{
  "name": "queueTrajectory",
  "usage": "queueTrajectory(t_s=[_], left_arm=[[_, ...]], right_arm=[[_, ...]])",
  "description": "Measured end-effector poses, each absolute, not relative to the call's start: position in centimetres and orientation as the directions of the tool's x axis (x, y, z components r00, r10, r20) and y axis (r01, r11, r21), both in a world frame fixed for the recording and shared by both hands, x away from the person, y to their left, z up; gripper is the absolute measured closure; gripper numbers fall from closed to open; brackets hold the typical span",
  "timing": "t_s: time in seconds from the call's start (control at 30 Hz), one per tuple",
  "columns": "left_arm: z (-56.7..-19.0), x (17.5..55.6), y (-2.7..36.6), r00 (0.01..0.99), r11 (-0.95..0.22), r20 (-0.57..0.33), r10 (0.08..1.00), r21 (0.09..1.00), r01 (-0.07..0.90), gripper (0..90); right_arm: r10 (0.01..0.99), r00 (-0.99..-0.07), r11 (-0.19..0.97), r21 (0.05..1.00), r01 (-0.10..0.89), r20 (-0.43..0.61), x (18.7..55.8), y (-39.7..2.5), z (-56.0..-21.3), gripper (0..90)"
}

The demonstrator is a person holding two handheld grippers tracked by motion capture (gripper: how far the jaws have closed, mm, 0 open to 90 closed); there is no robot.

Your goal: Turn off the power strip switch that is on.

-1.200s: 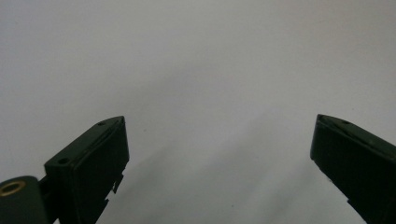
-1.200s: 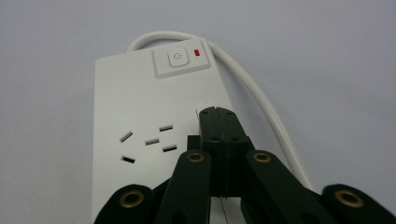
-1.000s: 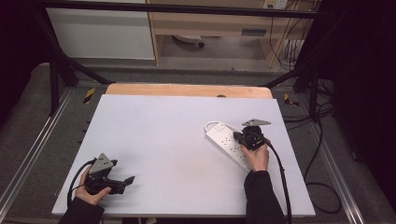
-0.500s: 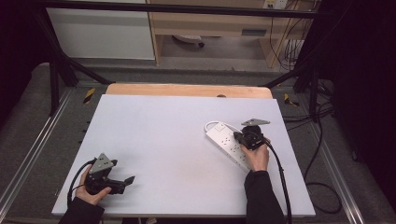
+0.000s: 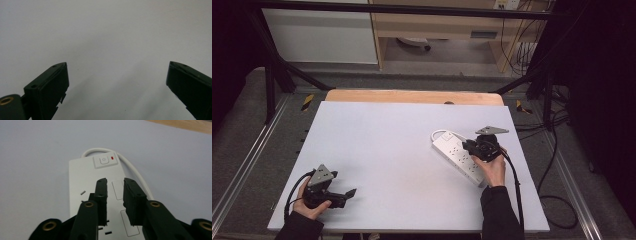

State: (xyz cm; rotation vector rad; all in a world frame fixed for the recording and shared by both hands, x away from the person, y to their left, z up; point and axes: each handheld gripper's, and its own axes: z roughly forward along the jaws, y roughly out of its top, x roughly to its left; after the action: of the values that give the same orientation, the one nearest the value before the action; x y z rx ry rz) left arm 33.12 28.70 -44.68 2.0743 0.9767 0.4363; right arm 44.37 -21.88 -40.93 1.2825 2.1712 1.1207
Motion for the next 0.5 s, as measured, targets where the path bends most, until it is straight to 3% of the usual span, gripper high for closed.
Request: queueTrajectory(t_s=[0.27,0.5], left_arm=[[-44.7,33.1,28.7,0.646,-0.398,-0.02,0.763,0.773,0.494,4.1],[-44.7,33.1,28.7,0.645,-0.398,-0.019,0.764,0.774,0.493,4.1]], right_arm=[[0.844,-0.532,0.275,0.802,0.53,0.061,43.0,-21.8,-39.6,35.7],[0.835,-0.548,0.283,0.814,0.506,0.051,41.6,-22.1,-38.7,13.2]])
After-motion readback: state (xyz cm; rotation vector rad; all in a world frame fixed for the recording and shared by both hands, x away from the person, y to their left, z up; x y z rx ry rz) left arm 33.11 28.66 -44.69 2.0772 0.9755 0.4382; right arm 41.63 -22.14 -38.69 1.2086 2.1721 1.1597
